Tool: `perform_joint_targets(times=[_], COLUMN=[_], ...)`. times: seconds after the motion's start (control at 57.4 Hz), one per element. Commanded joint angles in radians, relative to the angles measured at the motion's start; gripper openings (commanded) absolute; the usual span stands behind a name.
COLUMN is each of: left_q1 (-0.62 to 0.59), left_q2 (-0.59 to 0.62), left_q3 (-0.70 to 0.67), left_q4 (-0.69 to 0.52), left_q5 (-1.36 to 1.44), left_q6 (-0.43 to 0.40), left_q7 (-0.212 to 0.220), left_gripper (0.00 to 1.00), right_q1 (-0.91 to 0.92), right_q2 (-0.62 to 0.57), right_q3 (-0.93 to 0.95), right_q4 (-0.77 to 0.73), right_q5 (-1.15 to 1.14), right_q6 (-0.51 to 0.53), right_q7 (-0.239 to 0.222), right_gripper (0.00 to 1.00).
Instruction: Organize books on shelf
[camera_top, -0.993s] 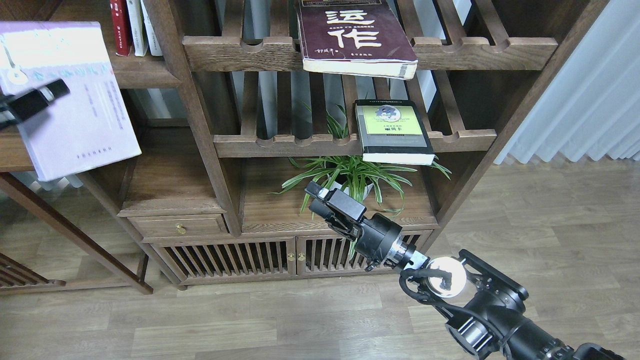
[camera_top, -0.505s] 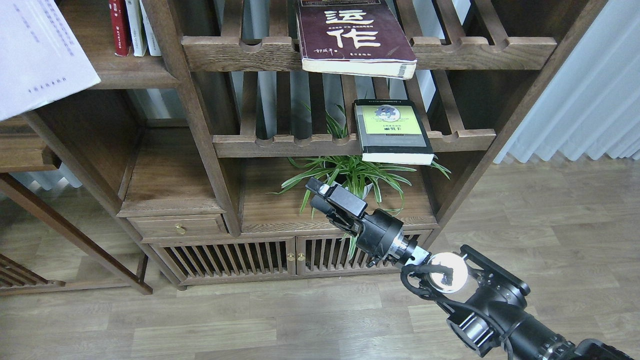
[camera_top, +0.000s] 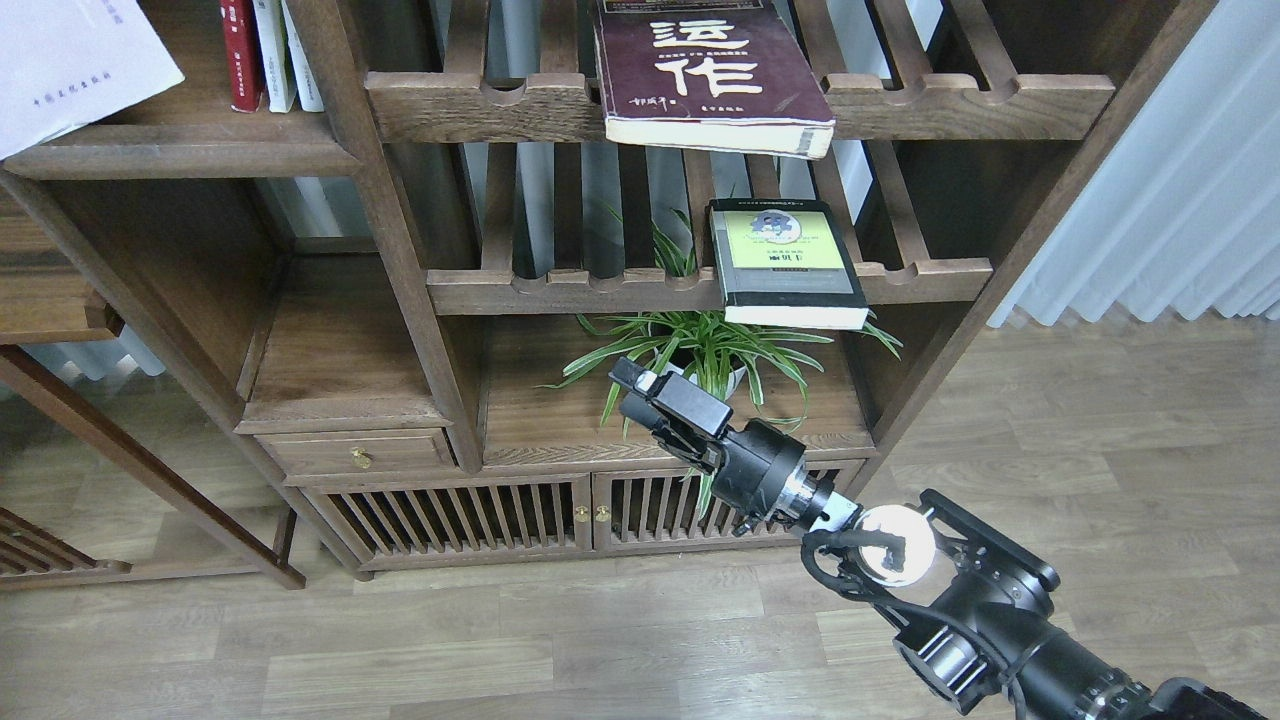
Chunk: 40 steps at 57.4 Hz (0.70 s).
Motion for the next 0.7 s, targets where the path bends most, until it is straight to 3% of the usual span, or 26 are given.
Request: perform_joint_targets(times=[0.0, 0.244, 0.453, 0.679], left_q1=[0.000, 0.000, -0.006, -0.069], left_q2=[-0.115, -0.237, -0.272, -0.278], left_q3=[-0.100, -0.166, -0.161, -0.143], left_q4=[0.000, -0.009, -0.022, 0.024], left_q5=[0.174, 0.352, 0.432, 0.462], left_q6=[0.000, 0.012, 0.214, 0.283], left_q7=[-0.005, -0.011, -0.069, -0.077], left_gripper=[0.00, 0.00, 0.00, 0.00], right_q1=[0.001, 0.004, 0.002, 0.002], right_q2=[0.001, -0.002, 0.000, 0.000], right_q3=[0.000, 0.000, 0.002, 0.000], right_q4=[0.000, 0.000, 0.000, 0.000], right_q5=[0.001, 0.001, 0.001, -0.001], right_q6=[0.000, 0.000, 0.000, 0.000], right_q7=[0.000, 0.000, 0.000, 0.000], right_gripper=[0.98, 0.98, 0.98, 0.98])
